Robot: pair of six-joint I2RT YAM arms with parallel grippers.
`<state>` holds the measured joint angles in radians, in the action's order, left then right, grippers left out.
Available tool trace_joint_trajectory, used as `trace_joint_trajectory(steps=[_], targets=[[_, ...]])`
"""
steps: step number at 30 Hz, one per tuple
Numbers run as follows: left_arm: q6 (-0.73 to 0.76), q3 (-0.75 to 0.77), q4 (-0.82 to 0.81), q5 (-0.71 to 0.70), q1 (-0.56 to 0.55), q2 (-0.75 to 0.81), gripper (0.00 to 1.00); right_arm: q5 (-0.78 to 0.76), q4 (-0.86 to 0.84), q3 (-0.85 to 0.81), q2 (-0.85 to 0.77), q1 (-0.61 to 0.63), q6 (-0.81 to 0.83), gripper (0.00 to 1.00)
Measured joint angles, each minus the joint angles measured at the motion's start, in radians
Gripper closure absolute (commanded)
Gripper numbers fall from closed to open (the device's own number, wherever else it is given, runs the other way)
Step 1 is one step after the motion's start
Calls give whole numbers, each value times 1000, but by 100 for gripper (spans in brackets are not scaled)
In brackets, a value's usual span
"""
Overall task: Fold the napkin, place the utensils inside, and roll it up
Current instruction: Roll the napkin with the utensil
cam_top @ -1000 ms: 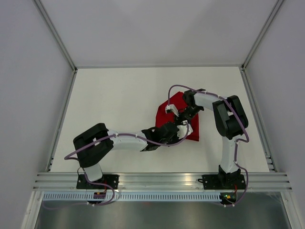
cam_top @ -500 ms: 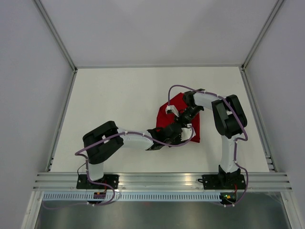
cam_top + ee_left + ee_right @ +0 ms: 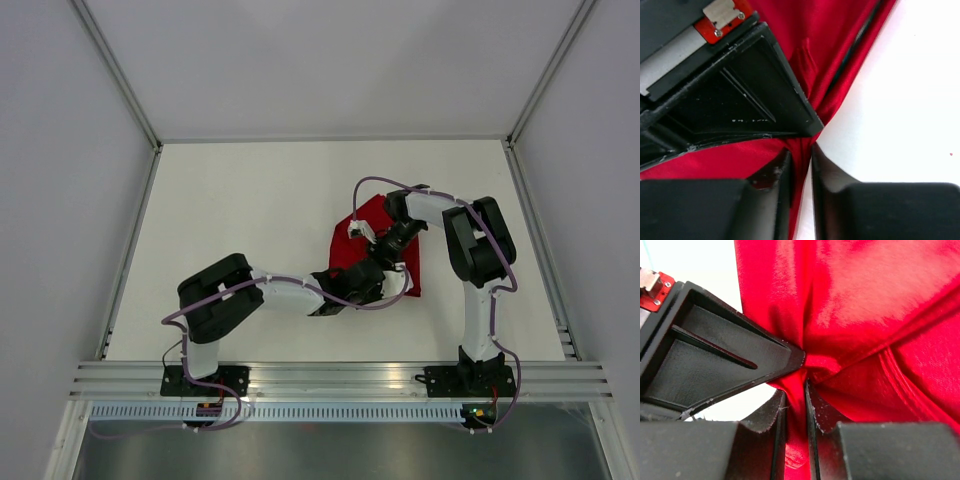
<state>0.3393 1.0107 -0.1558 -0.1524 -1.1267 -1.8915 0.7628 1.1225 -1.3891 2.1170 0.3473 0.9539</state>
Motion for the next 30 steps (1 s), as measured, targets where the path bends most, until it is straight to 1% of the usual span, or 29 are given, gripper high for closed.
trace_joint_trajectory(steps=[1, 2, 7, 10, 11, 13, 14, 18, 21, 30], targets=[[2, 0, 0, 2, -1, 0, 82, -1, 3, -1, 1, -1, 0, 81], [5, 0, -2, 2, -2, -2, 87, -1, 6, -2, 2, -1, 1, 81], [13, 2, -3, 7, -3, -4, 98, -1, 12, -4, 5, -5, 3, 80], [14, 10, 5, 16, -3, -8, 98, -3, 15, -5, 5, -6, 5, 77], [14, 16, 11, 23, -2, -11, 98, -5, 18, -5, 5, -8, 5, 72], [14, 27, 20, 34, 0, -15, 98, -8, 24, -5, 4, -13, 5, 66], [14, 32, 23, 47, 3, -18, 98, -8, 28, -4, 2, -16, 4, 61], [13, 48, 27, 105, 22, -27, 98, -16, 45, 5, -20, -24, 6, 50], [10, 56, 29, 164, 47, -29, 98, -27, 45, 12, -40, -29, 9, 45], [-14, 90, 65, 321, 117, -42, 98, -58, 16, 13, -88, -79, -14, 37]])
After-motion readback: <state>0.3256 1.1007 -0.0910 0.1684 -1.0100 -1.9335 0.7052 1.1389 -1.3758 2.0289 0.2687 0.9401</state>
